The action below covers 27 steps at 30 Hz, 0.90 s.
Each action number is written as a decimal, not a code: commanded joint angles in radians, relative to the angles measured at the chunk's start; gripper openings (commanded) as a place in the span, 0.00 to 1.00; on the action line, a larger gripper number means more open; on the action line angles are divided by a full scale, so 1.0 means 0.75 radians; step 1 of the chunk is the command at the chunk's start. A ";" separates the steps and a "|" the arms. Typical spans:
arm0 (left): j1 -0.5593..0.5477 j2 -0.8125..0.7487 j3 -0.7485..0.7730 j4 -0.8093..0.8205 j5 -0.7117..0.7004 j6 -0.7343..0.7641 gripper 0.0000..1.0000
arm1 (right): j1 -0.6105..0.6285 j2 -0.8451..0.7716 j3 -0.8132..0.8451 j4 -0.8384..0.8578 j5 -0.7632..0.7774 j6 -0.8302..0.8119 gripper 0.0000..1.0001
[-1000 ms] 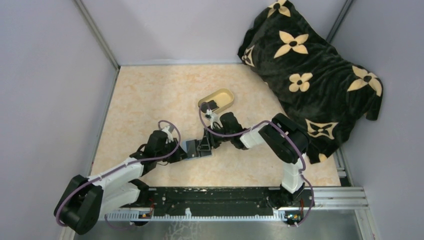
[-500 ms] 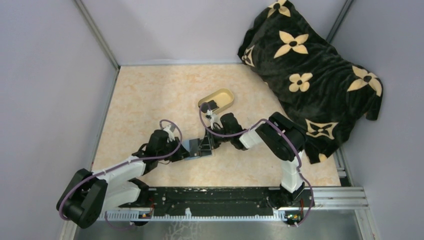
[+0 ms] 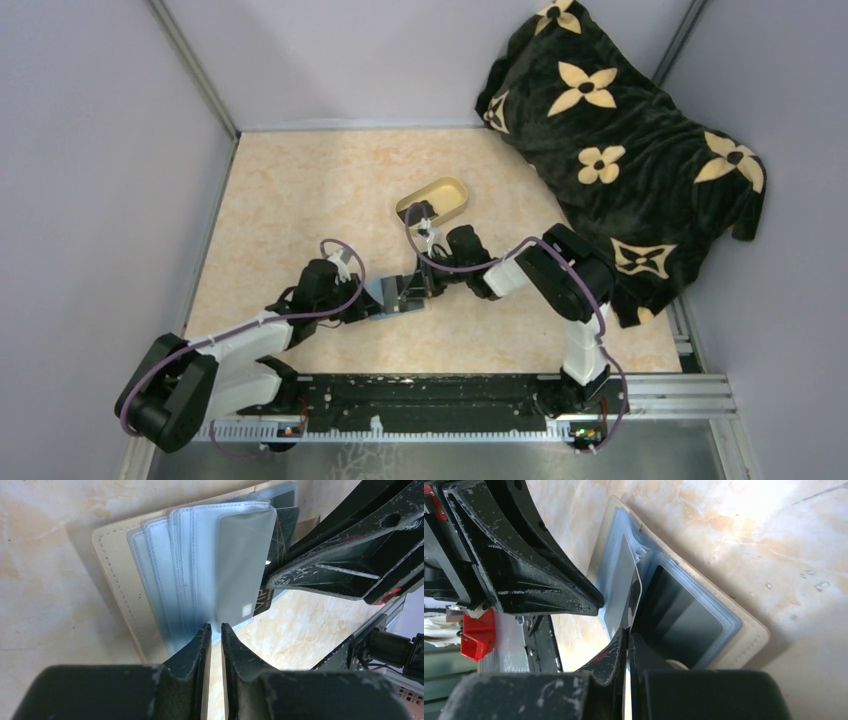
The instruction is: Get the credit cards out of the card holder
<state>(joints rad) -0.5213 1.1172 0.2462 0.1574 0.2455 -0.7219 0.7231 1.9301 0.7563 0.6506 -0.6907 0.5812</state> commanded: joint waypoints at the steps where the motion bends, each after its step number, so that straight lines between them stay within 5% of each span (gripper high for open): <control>1: -0.005 0.023 -0.042 -0.047 -0.042 0.018 0.20 | -0.059 -0.081 -0.037 0.008 -0.017 -0.031 0.00; 16: -0.006 -0.137 0.054 -0.116 -0.054 0.081 0.24 | -0.182 -0.356 -0.113 -0.169 0.005 -0.108 0.00; 17: -0.005 -0.153 0.075 -0.120 -0.053 0.095 0.26 | -0.194 -0.408 -0.113 -0.179 0.003 -0.110 0.00; 21: -0.005 -0.190 0.123 -0.014 -0.016 0.128 0.63 | -0.250 -0.510 -0.107 -0.210 -0.012 -0.108 0.00; 27: -0.005 -0.162 0.084 0.460 0.078 0.135 0.62 | -0.328 -0.542 -0.114 -0.022 -0.184 0.040 0.00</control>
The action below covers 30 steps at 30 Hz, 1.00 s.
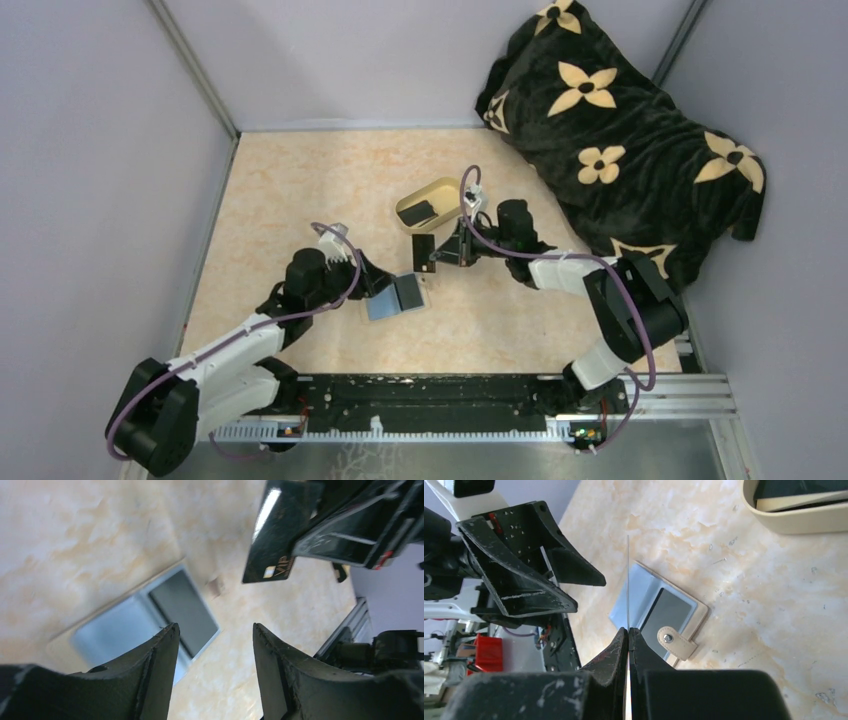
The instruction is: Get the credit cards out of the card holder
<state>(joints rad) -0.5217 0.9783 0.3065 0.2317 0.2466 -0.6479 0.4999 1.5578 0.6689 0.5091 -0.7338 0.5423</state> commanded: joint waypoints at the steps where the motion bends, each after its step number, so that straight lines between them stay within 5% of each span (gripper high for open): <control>1: -0.005 0.047 0.010 0.427 0.096 0.036 0.59 | -0.034 -0.048 -0.001 0.217 -0.149 0.126 0.00; 13: -0.004 0.282 -0.163 1.427 0.277 -0.222 0.53 | -0.033 0.046 -0.041 0.998 -0.220 0.651 0.00; 19: -0.005 0.351 -0.166 1.620 0.292 -0.278 0.47 | -0.031 0.116 -0.011 1.174 -0.237 0.759 0.00; 30: -0.004 0.508 -0.145 1.773 0.322 -0.367 0.31 | -0.017 0.115 -0.018 1.162 -0.237 0.751 0.00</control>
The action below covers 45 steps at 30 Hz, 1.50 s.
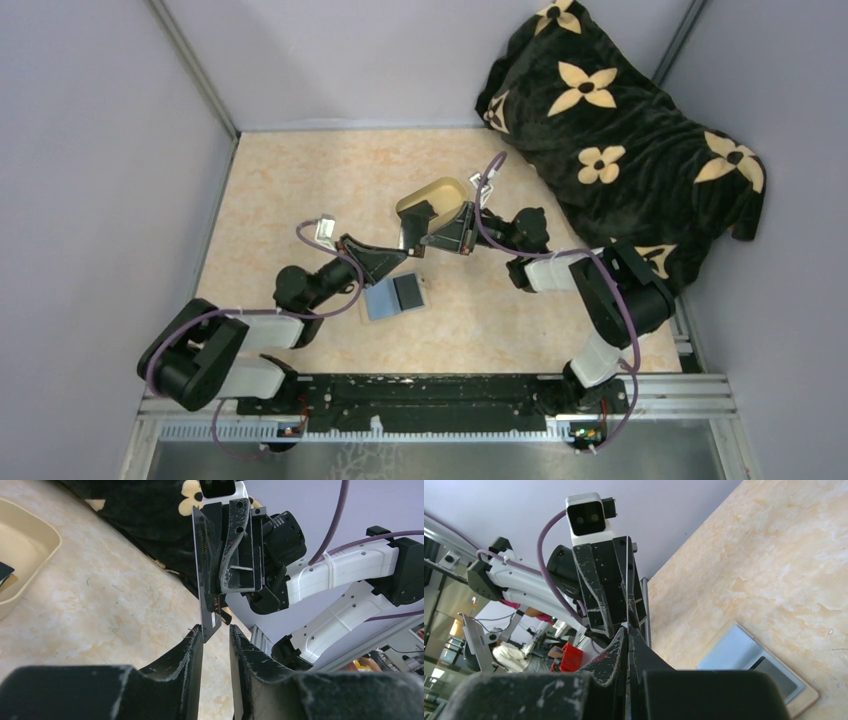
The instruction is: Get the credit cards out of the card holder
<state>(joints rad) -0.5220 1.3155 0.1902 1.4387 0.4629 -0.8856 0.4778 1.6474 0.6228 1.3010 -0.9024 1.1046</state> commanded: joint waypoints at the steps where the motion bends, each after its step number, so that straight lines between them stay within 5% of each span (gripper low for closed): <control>1: -0.004 0.072 0.006 0.190 0.035 -0.062 0.30 | 0.018 -0.007 0.043 0.105 -0.017 -0.002 0.00; 8: -0.004 0.072 -0.014 0.187 -0.009 -0.088 0.00 | 0.046 -0.054 0.031 -0.033 -0.009 -0.097 0.00; 21: -0.004 -0.207 0.055 -0.335 0.043 0.145 0.00 | 0.042 -0.089 0.033 -0.110 -0.054 -0.148 0.00; 29: -0.001 -0.397 0.119 -0.747 0.182 0.318 0.00 | -0.014 -0.126 0.048 -0.143 -0.124 -0.173 0.28; 37: 0.008 -0.476 0.108 -0.811 0.360 0.278 0.00 | -0.088 -0.243 0.054 -0.254 -0.219 -0.259 0.37; 45: 0.008 -0.441 0.154 -0.812 0.639 0.280 0.00 | -0.091 -0.374 0.125 -0.736 -0.260 -0.608 0.41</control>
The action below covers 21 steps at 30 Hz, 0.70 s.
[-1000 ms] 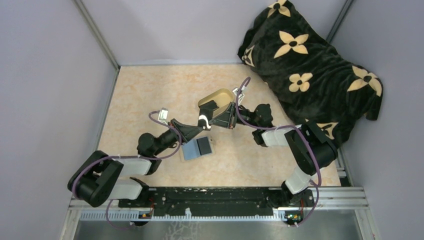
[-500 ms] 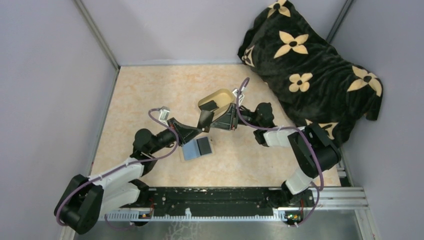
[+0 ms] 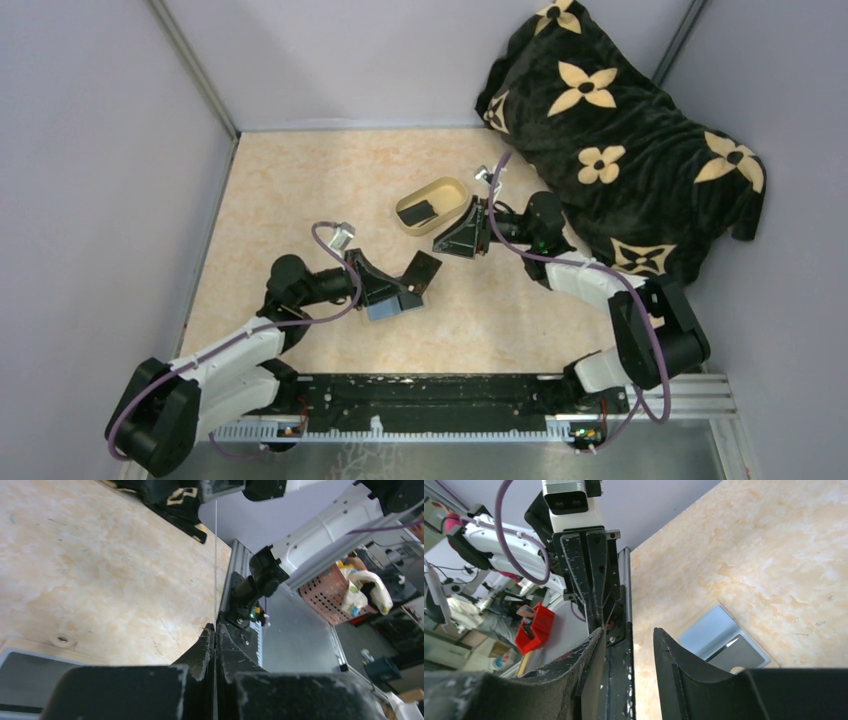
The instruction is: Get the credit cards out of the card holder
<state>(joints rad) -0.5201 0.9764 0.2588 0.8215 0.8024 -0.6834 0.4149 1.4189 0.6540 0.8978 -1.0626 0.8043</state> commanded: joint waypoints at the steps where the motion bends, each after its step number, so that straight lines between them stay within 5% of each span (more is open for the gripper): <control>1: 0.005 0.018 0.067 0.013 0.192 0.009 0.00 | -0.005 -0.074 0.086 -0.198 -0.054 -0.205 0.41; 21: 0.006 0.064 0.070 -0.005 0.176 0.023 0.00 | 0.043 -0.174 0.069 -0.240 0.078 -0.255 0.46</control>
<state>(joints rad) -0.5201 1.0252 0.2955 0.8070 0.9100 -0.6792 0.4610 1.3231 0.6777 0.6495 -1.0351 0.6205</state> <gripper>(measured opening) 0.006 0.427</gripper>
